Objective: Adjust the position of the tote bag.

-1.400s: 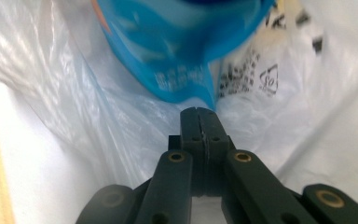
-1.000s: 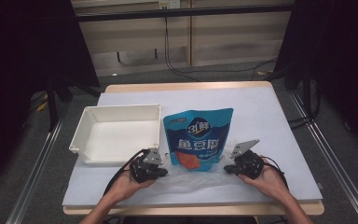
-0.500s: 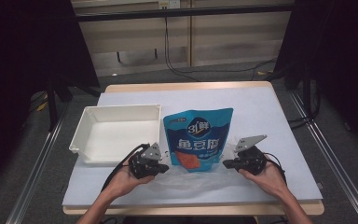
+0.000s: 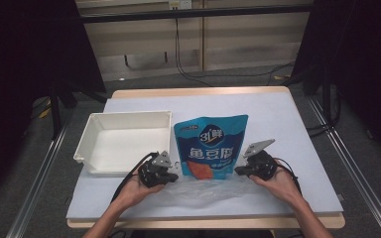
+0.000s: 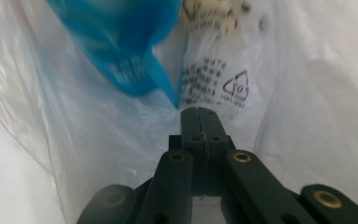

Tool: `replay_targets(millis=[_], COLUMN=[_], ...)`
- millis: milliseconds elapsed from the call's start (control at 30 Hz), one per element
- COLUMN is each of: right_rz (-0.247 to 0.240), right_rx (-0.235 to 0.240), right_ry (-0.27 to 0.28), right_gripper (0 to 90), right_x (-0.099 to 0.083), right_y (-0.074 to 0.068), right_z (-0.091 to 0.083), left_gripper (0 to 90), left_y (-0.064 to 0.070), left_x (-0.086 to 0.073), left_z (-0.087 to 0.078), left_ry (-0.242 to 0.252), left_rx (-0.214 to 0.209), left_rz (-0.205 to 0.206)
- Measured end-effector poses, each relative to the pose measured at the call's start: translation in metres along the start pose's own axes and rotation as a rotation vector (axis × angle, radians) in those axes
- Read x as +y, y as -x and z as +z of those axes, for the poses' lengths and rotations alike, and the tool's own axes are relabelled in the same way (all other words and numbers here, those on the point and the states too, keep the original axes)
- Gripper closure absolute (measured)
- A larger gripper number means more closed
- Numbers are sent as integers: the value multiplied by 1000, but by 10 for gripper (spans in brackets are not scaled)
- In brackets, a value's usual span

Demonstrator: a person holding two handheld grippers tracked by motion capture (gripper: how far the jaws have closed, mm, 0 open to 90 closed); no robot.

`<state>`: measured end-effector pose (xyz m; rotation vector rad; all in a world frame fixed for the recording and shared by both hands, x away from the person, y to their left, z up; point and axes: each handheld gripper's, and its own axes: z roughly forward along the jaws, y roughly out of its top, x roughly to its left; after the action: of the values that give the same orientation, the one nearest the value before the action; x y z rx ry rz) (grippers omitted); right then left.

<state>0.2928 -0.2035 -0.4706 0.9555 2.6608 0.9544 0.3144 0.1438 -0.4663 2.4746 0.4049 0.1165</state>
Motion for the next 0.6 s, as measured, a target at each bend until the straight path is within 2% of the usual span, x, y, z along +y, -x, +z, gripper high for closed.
replay_targets(millis=[33, 67, 167, 233, 267, 367, 400, 500, 567, 600], right_rz=[-31, -42, -49, -73, -93, -105, -127, -147, -147, -130], right_rx=[-28, -49, -59, -85, -116, -126, -137, -148, -148, -141], right_ry=[-15, -30, -50, -69, -93, -118, -128, -138, -152, -147], right_gripper=[900, 900, 900, 900, 900, 900, 900, 900, 900, 900], right_x=[1, 1, -1, -3, -6, -8, -10, -12, -15, -16], right_y=[-2, -2, -1, -1, -2, -3, -3, -4, -6, -6], right_z=[0, -1, -5, -8, -12, -16, -18, -20, -23, -24], left_gripper=[900, 900, 900, 900, 900, 900, 900, 900, 900, 900], left_y=[2, 4, 2, 0, 0, 2, 3, 6, 8, 7], left_x=[1, 0, -2, -5, -6, -6, -5, -7, -11, -13], left_z=[-1, -3, -6, -9, -10, -10, -11, -13, -17, -18], left_ry=[-19, -47, -57, -69, -77, -77, -89, -114, -123, -120], left_rx=[17, 29, 26, 28, 31, 45, 49, 70, 75, 74], left_rz=[22, 52, 44, 44, 52, 60, 71, 97, 104, 100])
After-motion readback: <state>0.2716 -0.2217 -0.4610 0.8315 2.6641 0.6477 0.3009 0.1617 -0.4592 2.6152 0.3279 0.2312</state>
